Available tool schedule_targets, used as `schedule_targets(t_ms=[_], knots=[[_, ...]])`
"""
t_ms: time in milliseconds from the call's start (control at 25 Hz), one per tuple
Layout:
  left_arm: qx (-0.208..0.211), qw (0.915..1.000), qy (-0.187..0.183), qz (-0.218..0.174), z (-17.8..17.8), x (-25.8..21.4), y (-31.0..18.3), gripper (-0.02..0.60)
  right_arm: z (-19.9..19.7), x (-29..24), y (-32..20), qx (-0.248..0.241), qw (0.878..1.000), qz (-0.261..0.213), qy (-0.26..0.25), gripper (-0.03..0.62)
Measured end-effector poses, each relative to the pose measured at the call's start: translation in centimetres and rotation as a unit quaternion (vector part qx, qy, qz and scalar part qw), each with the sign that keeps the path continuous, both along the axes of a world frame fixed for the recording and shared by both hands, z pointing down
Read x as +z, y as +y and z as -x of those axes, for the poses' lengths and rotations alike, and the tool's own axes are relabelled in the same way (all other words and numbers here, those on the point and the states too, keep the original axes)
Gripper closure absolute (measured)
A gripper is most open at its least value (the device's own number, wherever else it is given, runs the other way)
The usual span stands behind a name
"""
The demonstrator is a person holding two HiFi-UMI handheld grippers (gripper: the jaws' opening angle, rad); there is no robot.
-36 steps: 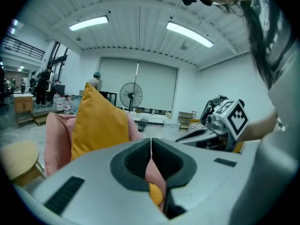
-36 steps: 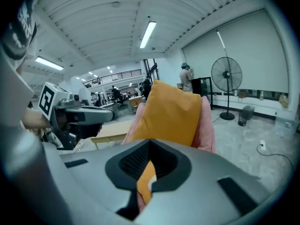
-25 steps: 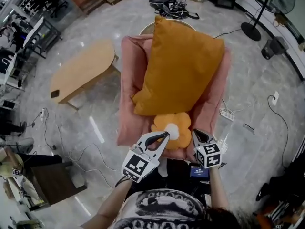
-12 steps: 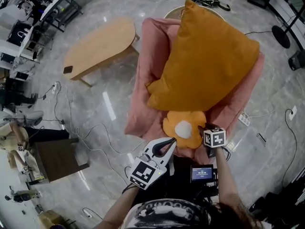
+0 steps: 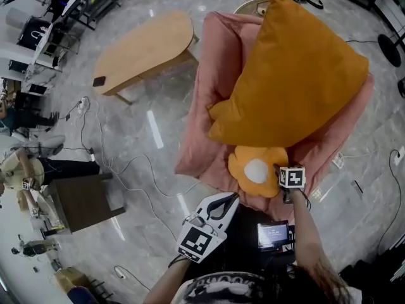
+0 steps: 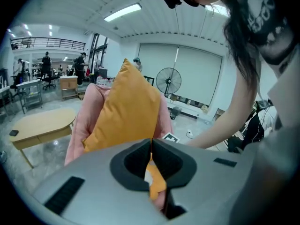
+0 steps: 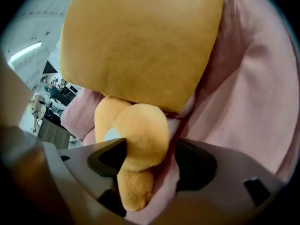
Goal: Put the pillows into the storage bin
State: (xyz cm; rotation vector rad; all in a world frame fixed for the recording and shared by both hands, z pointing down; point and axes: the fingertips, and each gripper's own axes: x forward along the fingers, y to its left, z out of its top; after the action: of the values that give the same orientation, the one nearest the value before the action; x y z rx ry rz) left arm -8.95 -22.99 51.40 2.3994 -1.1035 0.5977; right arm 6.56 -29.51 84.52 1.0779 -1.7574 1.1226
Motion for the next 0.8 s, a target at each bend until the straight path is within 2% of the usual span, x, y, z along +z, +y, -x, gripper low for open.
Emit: schedule_targets(t_ms=[80, 120, 320, 480, 800], knots=[[0.002, 1.0000, -0.006, -0.002, 0.4, 0.3, 0.4, 0.565, 0.4, 0.4, 0.0, -0.022, 1.000, 0.016, -0.010, 0.328], [0.003, 0.9999, -0.010, -0.004, 0.7, 0.5, 0.5, 0.565, 0.7, 0.5, -0.1, -0.023, 0.999, 0.023, -0.019, 0.346], [-0.002, 0.9998, -0.012, -0.014, 2.0, 0.7, 1.1, 0.565, 2.0, -1.2, 1.0, 0.013, 0.997, 0.037, -0.071, 0.473], [0.004, 0.9996, 0.001, -0.029, 2.4, -0.4, 2.2, 0.565, 3.4, -4.3, 3.0, 0.047, 0.993, 0.021, -0.107, 0.503], [0.034, 0.9975, 0.002, -0.062, 5.8, -2.1, 6.8, 0.565, 6.3, -10.5, 8.5, 0.086, 0.989, -0.034, -0.113, 0.520]])
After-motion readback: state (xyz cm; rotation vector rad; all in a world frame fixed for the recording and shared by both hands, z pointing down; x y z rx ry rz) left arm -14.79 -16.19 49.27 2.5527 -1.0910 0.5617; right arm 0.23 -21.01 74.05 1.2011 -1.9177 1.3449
